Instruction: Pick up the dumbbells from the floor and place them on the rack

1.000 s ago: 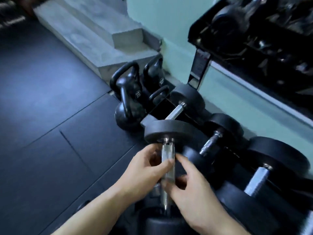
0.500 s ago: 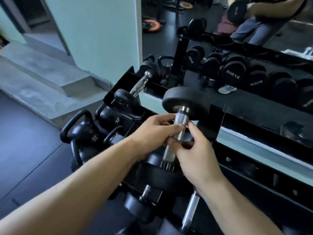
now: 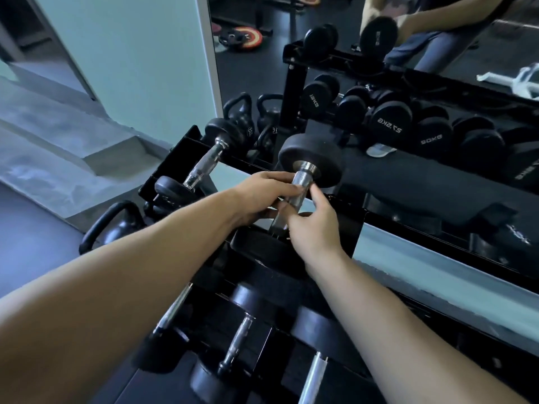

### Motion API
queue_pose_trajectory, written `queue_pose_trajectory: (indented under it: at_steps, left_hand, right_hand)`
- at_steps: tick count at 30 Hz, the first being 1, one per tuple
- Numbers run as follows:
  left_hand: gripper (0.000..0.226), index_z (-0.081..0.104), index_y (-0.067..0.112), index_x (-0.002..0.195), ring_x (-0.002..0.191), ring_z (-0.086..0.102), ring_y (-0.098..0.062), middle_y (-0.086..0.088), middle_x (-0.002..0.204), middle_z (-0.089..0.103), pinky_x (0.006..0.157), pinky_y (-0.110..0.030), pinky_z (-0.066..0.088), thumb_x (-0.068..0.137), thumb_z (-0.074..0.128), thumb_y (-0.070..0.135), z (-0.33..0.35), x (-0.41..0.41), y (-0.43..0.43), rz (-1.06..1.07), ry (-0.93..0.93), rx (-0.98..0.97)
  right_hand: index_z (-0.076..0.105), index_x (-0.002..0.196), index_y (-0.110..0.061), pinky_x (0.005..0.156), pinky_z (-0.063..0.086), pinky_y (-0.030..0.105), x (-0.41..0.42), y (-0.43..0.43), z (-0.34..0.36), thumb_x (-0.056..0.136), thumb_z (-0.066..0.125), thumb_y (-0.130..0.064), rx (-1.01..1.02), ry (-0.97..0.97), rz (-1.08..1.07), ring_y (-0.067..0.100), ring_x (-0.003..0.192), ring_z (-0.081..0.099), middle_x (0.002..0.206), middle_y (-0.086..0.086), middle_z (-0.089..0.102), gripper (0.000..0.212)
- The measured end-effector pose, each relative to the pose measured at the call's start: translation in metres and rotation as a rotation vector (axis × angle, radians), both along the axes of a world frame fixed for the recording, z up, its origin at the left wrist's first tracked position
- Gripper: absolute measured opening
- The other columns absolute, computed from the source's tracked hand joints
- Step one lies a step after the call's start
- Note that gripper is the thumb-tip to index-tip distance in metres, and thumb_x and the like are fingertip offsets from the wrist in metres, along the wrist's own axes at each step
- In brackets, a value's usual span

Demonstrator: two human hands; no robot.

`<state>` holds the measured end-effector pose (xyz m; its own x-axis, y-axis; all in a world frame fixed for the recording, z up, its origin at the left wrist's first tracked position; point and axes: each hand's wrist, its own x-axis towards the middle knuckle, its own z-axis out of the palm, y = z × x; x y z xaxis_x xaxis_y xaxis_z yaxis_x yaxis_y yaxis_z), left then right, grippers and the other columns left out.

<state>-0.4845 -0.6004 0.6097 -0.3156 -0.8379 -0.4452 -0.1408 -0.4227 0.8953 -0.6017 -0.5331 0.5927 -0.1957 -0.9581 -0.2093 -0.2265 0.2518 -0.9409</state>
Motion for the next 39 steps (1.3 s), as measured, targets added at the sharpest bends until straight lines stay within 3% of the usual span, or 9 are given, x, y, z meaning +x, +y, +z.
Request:
queue_pose_trajectory:
  at_steps: [3, 10, 13, 15, 18, 21, 24, 32, 39]
  left_hand:
    - [0.034, 0.072, 0.018, 0.128, 0.069, 0.069, -0.013, -0.01, 0.102, 0.074, 0.058, -0.023, 0.056, 0.095, 0.07, 0.012, -0.012, -0.002, -0.013, 0.015, -0.016, 0.006]
    - [0.029, 0.072, 0.016, 0.124, 0.069, 0.065, -0.015, -0.01, 0.1, 0.072, 0.054, -0.02, 0.056, 0.095, 0.069, 0.01, -0.031, -0.006, -0.029, 0.0, -0.032, 0.023]
    - [0.03, 0.072, 0.017, 0.126, 0.062, 0.066, -0.01, -0.003, 0.09, 0.073, 0.054, -0.021, 0.055, 0.095, 0.07, 0.014, -0.037, -0.002, -0.033, -0.04, -0.047, 0.0]
    - [0.029, 0.072, 0.018, 0.125, 0.062, 0.067, -0.009, -0.002, 0.09, 0.074, 0.055, -0.021, 0.055, 0.096, 0.07, 0.018, -0.037, -0.001, -0.033, -0.068, -0.071, -0.023]
    - [0.021, 0.072, 0.024, 0.117, 0.064, 0.068, -0.006, 0.0, 0.089, 0.075, 0.057, -0.019, 0.055, 0.096, 0.07, 0.021, -0.032, -0.002, -0.032, -0.091, -0.119, -0.063]
    - [0.029, 0.071, 0.027, 0.123, 0.089, 0.074, -0.011, 0.002, 0.098, 0.077, 0.082, -0.028, 0.061, 0.094, 0.073, 0.032, -0.031, -0.001, -0.029, -0.109, -0.222, -0.116]
    - [0.046, 0.067, 0.029, 0.133, 0.111, 0.069, -0.016, 0.002, 0.115, 0.074, 0.099, -0.033, 0.053, 0.091, 0.073, 0.045, -0.029, 0.004, -0.021, -0.128, -0.318, -0.158]
    - [0.033, 0.068, 0.022, 0.125, 0.098, 0.075, -0.011, -0.001, 0.109, 0.078, 0.088, -0.03, 0.061, 0.097, 0.069, 0.04, 0.001, 0.054, 0.028, 0.105, -0.224, -0.324]
    - [0.006, 0.07, 0.018, 0.104, 0.083, 0.069, -0.016, -0.023, 0.099, 0.074, 0.081, -0.033, 0.056, 0.099, 0.066, 0.018, -0.027, 0.168, 0.162, 0.48, -0.01, -0.362]
  right_hand:
    - [0.04, 0.152, -0.044, 0.082, 0.059, 0.029, -0.001, -0.012, -0.012, 0.091, 0.071, -0.032, 0.006, -0.002, -0.006, 0.011, 0.082, 0.072, 0.115, 0.0, 0.075, 0.069]
    - [0.042, 0.152, -0.041, 0.093, 0.059, 0.035, 0.001, -0.026, -0.031, 0.092, 0.072, -0.027, 0.033, -0.04, -0.075, 0.015, 0.096, 0.075, 0.117, -0.007, 0.072, 0.068]
    - [0.036, 0.156, -0.04, 0.076, 0.053, 0.014, -0.002, -0.027, -0.03, 0.095, 0.07, -0.028, 0.041, -0.044, -0.049, 0.005, 0.092, 0.071, 0.115, -0.019, 0.064, 0.07]
    - [0.033, 0.157, -0.041, 0.07, 0.046, 0.009, -0.003, -0.027, -0.027, 0.096, 0.069, -0.029, 0.066, -0.046, -0.039, 0.0, 0.096, 0.065, 0.123, -0.021, 0.058, 0.071]
    - [0.032, 0.158, -0.04, 0.086, 0.044, 0.018, -0.006, -0.025, -0.025, 0.095, 0.07, -0.034, 0.075, -0.019, -0.036, 0.009, 0.117, 0.063, 0.149, -0.009, 0.053, 0.074]
    - [0.034, 0.158, -0.037, 0.078, 0.046, 0.013, -0.009, -0.021, -0.018, 0.094, 0.071, -0.037, 0.068, 0.012, -0.033, -0.008, 0.09, 0.059, 0.143, -0.01, 0.056, 0.074]
    - [0.037, 0.155, -0.039, 0.1, 0.052, 0.03, -0.012, -0.013, -0.013, 0.093, 0.072, -0.043, 0.064, 0.071, -0.039, 0.008, 0.118, 0.061, 0.147, -0.007, 0.056, 0.072]
    - [0.055, 0.135, -0.034, 0.085, 0.052, 0.024, 0.002, 0.047, 0.012, 0.093, 0.071, -0.037, -0.292, 0.299, -0.049, 0.009, 0.099, 0.063, 0.114, -0.006, 0.063, 0.045]
    - [0.063, 0.126, -0.024, 0.074, 0.052, 0.015, 0.095, 0.15, -0.005, 0.092, 0.074, -0.023, -0.344, 0.12, 0.397, 0.014, 0.082, 0.068, 0.092, -0.006, 0.069, 0.035]
